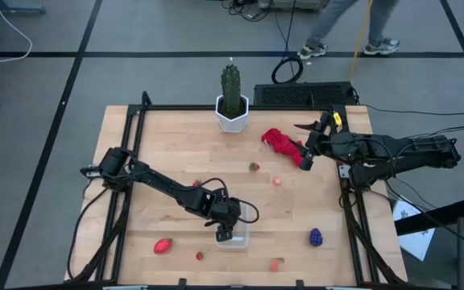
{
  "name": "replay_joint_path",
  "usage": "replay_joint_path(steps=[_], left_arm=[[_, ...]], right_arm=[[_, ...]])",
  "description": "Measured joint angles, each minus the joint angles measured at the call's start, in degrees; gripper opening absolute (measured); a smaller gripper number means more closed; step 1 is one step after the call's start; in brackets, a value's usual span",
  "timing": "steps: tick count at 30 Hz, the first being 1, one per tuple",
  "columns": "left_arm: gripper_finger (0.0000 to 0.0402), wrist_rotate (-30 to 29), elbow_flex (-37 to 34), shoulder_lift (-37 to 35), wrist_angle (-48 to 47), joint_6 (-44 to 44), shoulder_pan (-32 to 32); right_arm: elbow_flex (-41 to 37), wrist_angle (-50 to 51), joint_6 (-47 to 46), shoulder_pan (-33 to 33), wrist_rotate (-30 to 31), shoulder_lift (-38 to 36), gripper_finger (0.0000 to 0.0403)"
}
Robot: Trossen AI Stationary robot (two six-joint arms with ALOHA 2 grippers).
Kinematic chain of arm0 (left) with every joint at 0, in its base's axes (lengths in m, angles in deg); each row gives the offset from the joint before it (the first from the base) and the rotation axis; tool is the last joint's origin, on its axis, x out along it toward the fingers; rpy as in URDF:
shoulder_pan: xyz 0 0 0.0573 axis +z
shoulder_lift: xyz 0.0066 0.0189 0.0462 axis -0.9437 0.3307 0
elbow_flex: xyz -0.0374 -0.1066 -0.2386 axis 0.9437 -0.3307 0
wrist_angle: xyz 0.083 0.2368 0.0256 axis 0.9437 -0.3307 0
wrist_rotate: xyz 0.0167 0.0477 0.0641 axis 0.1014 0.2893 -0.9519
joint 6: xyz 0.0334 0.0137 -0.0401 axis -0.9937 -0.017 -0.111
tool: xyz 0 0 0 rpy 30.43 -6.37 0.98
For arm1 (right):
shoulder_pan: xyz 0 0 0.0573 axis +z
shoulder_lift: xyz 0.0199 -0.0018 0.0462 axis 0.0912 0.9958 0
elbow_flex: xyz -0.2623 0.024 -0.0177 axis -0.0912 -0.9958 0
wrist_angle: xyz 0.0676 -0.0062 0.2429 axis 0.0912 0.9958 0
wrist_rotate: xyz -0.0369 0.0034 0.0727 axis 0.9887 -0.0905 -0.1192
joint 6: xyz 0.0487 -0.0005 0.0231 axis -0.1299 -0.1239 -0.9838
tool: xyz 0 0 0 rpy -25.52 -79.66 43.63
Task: Pick and placing Produce into tupperware
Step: Put the onion into the transparent container
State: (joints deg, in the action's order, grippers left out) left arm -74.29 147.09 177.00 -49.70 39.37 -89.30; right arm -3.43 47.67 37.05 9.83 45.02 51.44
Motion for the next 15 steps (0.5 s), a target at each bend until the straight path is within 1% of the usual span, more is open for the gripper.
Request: replay_joint_path(steps=[15], left_arm=[[0.0271,0.5,0.0,0.0,0.1,-1.9,0.0]], right_arm=[[0.0,0.0,0.0,0.0,0.0,0.0,0.0219]])
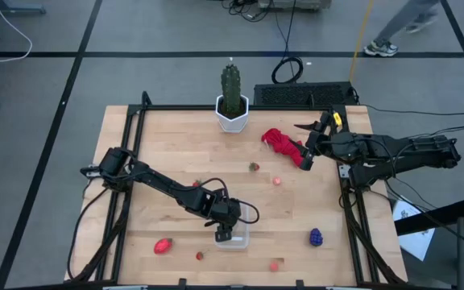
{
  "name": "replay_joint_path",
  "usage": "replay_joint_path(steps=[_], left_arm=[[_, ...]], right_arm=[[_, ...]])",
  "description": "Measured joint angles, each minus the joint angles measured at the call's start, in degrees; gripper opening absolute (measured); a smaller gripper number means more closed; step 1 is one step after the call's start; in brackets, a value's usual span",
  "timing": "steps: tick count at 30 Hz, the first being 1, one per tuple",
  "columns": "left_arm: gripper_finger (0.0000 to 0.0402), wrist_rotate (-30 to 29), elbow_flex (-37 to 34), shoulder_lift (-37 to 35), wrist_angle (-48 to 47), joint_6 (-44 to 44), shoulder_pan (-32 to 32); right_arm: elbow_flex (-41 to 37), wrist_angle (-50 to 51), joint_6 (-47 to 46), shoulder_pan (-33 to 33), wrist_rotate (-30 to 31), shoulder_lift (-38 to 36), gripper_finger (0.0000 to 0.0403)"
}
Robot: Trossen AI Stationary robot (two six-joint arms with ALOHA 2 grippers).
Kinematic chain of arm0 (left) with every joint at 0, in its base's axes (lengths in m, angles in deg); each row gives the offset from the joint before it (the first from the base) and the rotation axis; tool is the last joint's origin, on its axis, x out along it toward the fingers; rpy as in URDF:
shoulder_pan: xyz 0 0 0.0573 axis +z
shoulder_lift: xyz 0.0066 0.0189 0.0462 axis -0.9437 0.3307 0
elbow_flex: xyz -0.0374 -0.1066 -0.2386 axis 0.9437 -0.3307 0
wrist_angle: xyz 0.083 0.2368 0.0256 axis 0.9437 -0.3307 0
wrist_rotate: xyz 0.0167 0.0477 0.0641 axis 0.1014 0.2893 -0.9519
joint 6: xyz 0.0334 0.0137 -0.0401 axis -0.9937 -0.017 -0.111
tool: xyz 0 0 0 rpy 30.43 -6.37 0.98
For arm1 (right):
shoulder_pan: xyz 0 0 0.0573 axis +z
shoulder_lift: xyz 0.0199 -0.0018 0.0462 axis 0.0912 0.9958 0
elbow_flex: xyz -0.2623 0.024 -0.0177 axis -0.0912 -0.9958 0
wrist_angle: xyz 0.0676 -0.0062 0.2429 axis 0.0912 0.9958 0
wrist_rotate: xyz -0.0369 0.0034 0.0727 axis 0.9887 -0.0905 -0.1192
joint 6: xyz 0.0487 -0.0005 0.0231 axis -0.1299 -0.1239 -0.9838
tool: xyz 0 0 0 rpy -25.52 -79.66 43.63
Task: Pick and placing Produce into tupperware
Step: Put the onion into the transparent container
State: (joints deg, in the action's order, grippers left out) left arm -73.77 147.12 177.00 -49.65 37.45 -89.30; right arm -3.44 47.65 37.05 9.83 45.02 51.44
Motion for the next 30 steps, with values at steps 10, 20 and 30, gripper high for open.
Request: replay_joint_path(steps=[10,20,30], left_arm=[[0.0272,-0.7,0.0,0.0,0.8,-2.9,0.0],[0.0272,-2.1,0.0,0.0,3.0,-1.6,1.0],[0.0345,-0.8,0.0,0.0,3.1,-3.8,-0.3]], right_arm=[[0.0,0.0,0.0,0.0,0.0,0.0,0.0219],[0.0,0.0,0.0,0.0,0.0,0.0,0.0219],[0.0,0.0,0.0,0.0,0.0,0.0,0.0219]])
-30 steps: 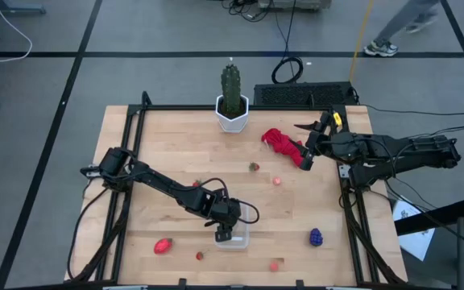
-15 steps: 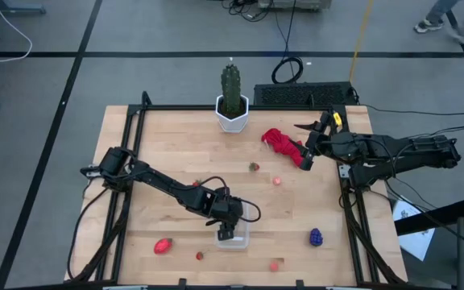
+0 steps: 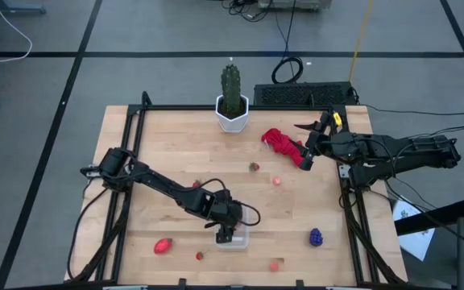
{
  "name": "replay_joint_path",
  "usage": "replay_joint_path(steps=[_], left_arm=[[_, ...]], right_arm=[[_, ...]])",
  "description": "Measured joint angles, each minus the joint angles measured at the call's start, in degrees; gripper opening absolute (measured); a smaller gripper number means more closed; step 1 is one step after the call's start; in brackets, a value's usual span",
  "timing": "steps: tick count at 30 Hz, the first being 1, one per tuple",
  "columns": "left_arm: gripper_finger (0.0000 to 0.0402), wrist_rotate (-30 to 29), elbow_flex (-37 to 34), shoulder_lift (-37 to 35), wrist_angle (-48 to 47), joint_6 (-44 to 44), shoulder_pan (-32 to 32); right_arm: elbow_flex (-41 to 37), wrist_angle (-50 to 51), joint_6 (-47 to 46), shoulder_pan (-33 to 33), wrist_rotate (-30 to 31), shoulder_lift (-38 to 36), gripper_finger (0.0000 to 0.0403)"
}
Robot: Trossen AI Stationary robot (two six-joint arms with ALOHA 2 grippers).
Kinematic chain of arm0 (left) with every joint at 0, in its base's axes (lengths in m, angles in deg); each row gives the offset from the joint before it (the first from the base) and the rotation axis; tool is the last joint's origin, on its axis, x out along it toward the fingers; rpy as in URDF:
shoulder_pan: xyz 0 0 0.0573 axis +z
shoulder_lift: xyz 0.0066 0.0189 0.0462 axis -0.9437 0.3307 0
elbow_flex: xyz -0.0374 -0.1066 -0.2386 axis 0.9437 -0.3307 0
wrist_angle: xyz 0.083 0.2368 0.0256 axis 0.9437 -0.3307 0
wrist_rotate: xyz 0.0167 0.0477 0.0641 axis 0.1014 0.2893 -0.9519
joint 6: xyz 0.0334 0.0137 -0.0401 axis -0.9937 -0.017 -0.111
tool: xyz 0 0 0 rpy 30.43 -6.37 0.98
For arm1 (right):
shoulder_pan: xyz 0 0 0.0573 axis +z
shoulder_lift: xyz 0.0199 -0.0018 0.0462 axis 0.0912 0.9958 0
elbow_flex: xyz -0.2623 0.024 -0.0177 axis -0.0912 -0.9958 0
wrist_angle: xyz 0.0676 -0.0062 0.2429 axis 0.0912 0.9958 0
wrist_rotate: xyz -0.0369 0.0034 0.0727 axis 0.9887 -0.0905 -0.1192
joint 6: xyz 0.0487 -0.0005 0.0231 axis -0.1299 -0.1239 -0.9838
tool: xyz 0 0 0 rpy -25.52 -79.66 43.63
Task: Pick and placing Produce into tupperware
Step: Put the onion into the transparent container, then put the left strawberry into the transparent container
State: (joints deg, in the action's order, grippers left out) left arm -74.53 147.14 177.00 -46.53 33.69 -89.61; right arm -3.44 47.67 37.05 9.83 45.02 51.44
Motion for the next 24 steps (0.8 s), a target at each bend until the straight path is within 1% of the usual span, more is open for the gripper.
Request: replay_joint_path(steps=[3,6,10,14,18,19,21,24], left_arm=[[0.0374,-0.1,0.0,0.0,0.0,1.6,0.2],[0.0392,0.7,0.0,0.0,0.0,2.9,0.7],[0.0397,4.6,0.0,-1.8,0.1,2.6,1.4],[0.0397,4.7,0.0,-5.9,-0.8,2.7,0.9],[0.0397,3.7,0.0,-11.7,-4.5,2.6,-0.5],[0.0397,2.8,0.0,-13.5,-6.5,2.6,-0.9],[0.0397,-1.3,0.0,-16.6,-12.2,2.9,-1.7],[0.0397,-11.5,0.1,-20.4,-22.8,7.4,-2.5]], right_arm=[[0.0,0.0,0.0,0.0,0.0,0.0,0.0219],[0.0,0.0,-0.4,0.0,0.0,0.0,0.0219],[0.0,0.0,-0.6,0.0,0.0,0.0,0.0219],[0.0,0.0,-0.7,0.0,0.0,0.0,0.0219],[0.0,0.0,-1.0,0.0,0.0,0.0,0.0219],[0.0,0.0,-1.0,0.0,0.0,0.0,0.0219],[0.0,0.0,-1.1,0.0,0.0,0.0,0.0219],[0.0,0.0,-1.1,0.0,0.0,0.0,0.0219]])
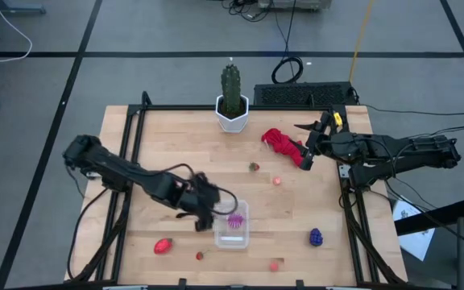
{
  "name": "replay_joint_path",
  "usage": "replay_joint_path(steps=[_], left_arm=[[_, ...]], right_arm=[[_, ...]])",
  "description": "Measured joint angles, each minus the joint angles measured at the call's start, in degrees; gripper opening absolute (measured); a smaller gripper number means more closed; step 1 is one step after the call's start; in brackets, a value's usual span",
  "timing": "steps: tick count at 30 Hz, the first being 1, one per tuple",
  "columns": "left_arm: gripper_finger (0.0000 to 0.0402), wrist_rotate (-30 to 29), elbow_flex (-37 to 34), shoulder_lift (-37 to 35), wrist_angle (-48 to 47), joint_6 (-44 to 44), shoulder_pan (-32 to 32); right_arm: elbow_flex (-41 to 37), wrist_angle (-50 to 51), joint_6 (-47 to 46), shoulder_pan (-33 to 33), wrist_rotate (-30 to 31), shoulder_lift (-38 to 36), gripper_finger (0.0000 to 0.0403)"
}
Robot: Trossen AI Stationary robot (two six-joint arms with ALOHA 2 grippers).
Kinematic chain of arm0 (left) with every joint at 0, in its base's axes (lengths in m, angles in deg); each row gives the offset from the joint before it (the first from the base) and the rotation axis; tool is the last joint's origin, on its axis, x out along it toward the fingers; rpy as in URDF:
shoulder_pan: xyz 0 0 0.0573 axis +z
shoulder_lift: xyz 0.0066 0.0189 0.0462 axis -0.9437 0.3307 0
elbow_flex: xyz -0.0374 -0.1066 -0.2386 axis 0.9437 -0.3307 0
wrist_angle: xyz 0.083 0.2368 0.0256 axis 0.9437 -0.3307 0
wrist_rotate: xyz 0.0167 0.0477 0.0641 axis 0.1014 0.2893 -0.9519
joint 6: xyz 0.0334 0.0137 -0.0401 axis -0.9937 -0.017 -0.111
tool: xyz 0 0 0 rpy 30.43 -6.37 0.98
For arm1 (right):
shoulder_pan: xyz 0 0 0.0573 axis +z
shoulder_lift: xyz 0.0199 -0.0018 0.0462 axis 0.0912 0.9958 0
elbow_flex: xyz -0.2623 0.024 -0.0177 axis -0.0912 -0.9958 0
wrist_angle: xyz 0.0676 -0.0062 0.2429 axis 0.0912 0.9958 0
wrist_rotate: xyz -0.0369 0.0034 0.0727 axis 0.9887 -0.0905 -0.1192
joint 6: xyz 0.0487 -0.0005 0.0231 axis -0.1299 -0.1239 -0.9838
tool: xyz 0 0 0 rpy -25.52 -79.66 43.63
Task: Pick and placing Produce into tupperware
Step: Put the left strawberry into the transparent container
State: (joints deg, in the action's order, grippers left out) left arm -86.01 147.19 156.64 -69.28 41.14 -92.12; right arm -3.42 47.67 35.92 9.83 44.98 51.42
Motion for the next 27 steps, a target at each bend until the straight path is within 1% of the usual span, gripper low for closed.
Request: replay_joint_path(steps=[2,3,4,6,9,13,17,22,24,27], left_arm=[[0.0397,-6.5,0.0,-1.4,-6.1,4.7,-0.1],[0.0397,-8.8,-0.4,-1.8,-9.1,7.3,-0.1],[0.0397,-10.4,-1.0,-2.0,-11.5,9.7,0.1],[0.0397,-11.4,-3.0,-2.0,-12.9,13.3,0.7],[0.0397,-9.8,-7.0,-1.8,-12.5,17.7,1.7],[0.0397,-5.3,-12.3,-1.8,-5.8,25.4,4.4],[0.0397,-5.1,-15.0,-1.9,-3.0,28.3,6.5],[0.0397,-4.7,-18.7,-1.9,-2.3,32.8,9.6],[0.0397,-2.9,-20.5,-1.9,-0.6,34.2,10.6],[0.0397,-0.5,-23.1,-1.9,4.5,34.2,11.2]], right_arm=[[0.0,0.0,-0.4,0.0,0.0,0.0,0.0219],[0.0,0.0,-0.4,0.0,0.0,0.0,0.0219],[0.0,0.0,-0.4,0.0,0.0,0.0,0.0219],[0.0,0.0,-0.4,0.0,0.0,0.0,0.0219],[0.0,0.0,-0.4,0.0,0.0,0.0,0.0219],[0.0,0.0,-0.4,0.0,0.0,0.0,0.0219],[0.0,0.0,-0.4,0.0,0.0,0.0,0.0219],[0.0,0.0,-0.4,0.0,0.0,0.0,0.0219],[0.0,0.0,-0.4,0.0,0.0,0.0,0.0219],[0.0,0.0,-0.4,0.0,0.0,0.0,0.0219]])
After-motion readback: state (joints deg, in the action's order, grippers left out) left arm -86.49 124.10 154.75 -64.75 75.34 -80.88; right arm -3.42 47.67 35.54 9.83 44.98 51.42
